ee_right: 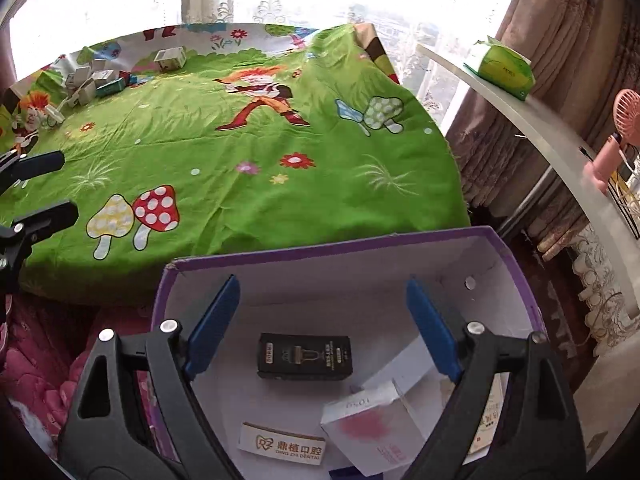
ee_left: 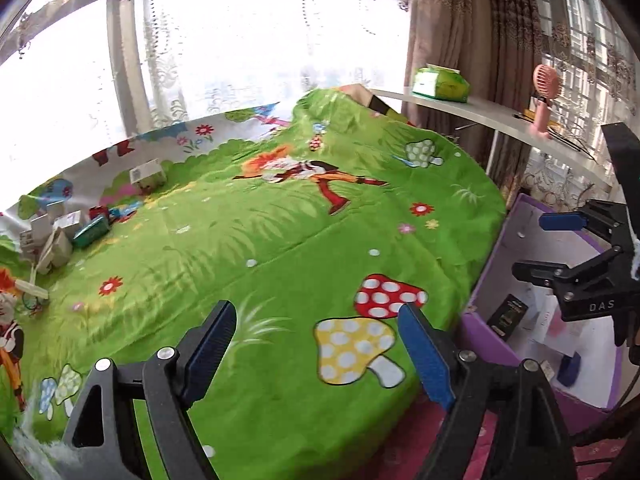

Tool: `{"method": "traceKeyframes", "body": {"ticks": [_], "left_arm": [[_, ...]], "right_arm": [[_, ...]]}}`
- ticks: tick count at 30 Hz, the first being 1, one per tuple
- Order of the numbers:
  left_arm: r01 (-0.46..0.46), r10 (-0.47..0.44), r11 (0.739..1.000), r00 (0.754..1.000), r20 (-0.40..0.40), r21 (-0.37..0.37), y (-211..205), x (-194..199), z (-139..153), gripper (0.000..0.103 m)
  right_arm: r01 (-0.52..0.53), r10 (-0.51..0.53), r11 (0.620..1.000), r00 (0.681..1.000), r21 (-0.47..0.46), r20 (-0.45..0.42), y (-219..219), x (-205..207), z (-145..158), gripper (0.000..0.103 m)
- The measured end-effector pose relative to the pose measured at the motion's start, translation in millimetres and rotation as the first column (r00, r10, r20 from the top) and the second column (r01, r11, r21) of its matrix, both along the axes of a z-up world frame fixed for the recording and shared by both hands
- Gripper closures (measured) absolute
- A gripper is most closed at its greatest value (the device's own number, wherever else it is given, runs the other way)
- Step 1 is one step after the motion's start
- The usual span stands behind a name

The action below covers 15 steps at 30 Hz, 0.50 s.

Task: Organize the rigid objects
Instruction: 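Return to the pile and grasp the white barcode box with the right gripper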

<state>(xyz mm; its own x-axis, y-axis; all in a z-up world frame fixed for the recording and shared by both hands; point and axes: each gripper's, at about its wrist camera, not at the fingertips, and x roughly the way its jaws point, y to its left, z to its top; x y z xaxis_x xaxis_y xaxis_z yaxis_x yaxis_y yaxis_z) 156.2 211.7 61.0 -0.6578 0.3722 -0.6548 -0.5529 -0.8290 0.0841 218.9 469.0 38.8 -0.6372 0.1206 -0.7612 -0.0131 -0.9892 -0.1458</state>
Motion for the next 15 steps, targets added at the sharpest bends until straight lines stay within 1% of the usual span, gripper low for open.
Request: {"method": "traceKeyframes", "body": {"ticks": [2, 3, 4, 6, 9, 10, 12, 13, 15], "left_arm": [[-0.130, 0.128, 0.990, 0.991, -0.039, -0.051, -41, -33, -4, 0.019], [-0.198, 0.194, 0.977, 0.980, -0.053, -0.076, -62, -49, -7, 0.019], [-0.261, 0.257, 0.961, 0.965, -0.056, -0.089, -84, -63, -10, 0.019], [-0.369, 0.368, 0.927, 0.929, -0.035, -0.069, -128, -88, -15, 0.019], [-0.524, 0.524, 0.851, 0.851, 0.020, -0.024, -187, -107, -21, 0.019], [-0.564, 0.564, 0.826, 0.825, 0.039, -0.007, -203, -111, -24, 0.019], [-0.621, 0.617, 0.784, 0.783, 0.084, 0.030, -228, -115, -32, 0.019], [-0.642, 0.632, 0.765, 0.763, 0.140, 0.049, -239, -118, -37, 0.019], [-0.674, 0.634, 0.728, 0.731, 0.253, 0.124, -259, -122, -47, 0.019]], "right_arm": [[-0.108, 0.108, 0.994, 0.994, 0.017, -0.006, -40, -33, 0, 0.016], [-0.162, 0.162, 0.987, 0.987, 0.024, -0.020, -61, -50, 0, 0.016], [-0.210, 0.211, 0.977, 0.977, 0.031, -0.030, -83, -68, -1, 0.016], [-0.283, 0.285, 0.958, 0.958, 0.055, -0.034, -122, -103, -3, 0.016], [-0.366, 0.368, 0.927, 0.930, 0.080, -0.006, -171, -154, -12, 0.016], [-0.389, 0.389, 0.918, 0.921, 0.076, 0.012, -183, -171, -16, 0.016], [-0.431, 0.429, 0.900, 0.902, 0.066, 0.034, -198, -204, -22, 0.016], [-0.449, 0.447, 0.890, 0.893, 0.075, 0.045, -205, -220, -25, 0.016], [-0.479, 0.475, 0.872, 0.878, 0.102, 0.064, -216, -252, -31, 0.016]]}}
